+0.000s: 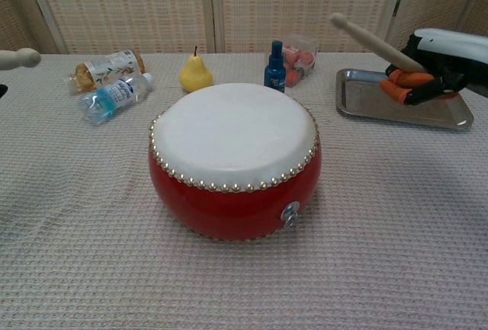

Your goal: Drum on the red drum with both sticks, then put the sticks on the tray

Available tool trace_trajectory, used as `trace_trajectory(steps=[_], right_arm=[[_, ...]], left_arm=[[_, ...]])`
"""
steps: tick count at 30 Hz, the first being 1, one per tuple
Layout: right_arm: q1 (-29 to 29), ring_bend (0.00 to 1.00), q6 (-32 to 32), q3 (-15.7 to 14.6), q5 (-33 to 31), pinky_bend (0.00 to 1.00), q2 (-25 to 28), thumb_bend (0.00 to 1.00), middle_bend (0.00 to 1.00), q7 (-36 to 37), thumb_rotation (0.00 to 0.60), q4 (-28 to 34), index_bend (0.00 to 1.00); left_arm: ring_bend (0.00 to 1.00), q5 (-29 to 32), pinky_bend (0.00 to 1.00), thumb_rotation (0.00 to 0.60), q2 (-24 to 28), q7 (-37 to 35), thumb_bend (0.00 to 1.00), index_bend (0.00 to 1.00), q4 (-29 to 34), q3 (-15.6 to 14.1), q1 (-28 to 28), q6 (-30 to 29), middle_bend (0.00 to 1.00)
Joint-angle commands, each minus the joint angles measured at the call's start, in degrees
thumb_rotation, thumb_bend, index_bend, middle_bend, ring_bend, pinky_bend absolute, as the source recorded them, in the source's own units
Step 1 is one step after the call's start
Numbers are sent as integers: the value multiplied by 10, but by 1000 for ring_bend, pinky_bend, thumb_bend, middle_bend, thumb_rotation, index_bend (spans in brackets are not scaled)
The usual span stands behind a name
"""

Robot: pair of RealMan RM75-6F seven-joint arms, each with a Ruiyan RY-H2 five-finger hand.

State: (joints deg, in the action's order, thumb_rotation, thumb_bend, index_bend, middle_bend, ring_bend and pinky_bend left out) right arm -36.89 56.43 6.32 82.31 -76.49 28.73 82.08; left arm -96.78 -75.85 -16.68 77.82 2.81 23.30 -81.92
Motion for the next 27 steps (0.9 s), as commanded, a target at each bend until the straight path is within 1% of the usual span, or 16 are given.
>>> trace_trajectory(steps=[1,6,10,12,15,17,23,27], right_arm=[[-63,1000,-93,44,-90,1000,60,930,1000,-148,600,76,1000],[-99,1000,-131,57,-165,1000,68,930,1000,-248,600,109,1000],[-119,1000,-143,60,-222,1000,66,930,1000,-300,600,124,1000],[-127,1000,-146,58,-242,1000,61,931,1000,-318,600,122,1000],[-142,1000,-153,48,-269,1000,45,930,1000,-352,600,109,1000],[-155,1000,-160,35,-287,1000,31,930,1000,-383,600,95,1000],[-191,1000,-161,-9,-345,1000,2,930,1000,-491,600,62,1000],[-211,1000,-143,-36,-388,1000,-5,930,1000,-566,600,61,1000]], left_arm=[[1000,3,1000,600,-7,58,826,1000,12,8,22,32,1000],[1000,31,1000,600,-16,147,826,1000,42,19,46,87,1000],[1000,88,1000,600,-30,230,826,1000,79,35,61,137,1000],[1000,119,1000,600,-39,258,826,1000,95,46,64,150,1000],[1000,162,1000,600,-38,286,826,1000,123,55,69,173,1000],[1000,183,1000,600,-31,295,826,1000,138,57,71,186,1000],[1000,209,1000,600,-23,331,825,1000,163,59,77,193,1000],[1000,219,1000,600,-24,346,825,1000,173,61,83,194,1000]])
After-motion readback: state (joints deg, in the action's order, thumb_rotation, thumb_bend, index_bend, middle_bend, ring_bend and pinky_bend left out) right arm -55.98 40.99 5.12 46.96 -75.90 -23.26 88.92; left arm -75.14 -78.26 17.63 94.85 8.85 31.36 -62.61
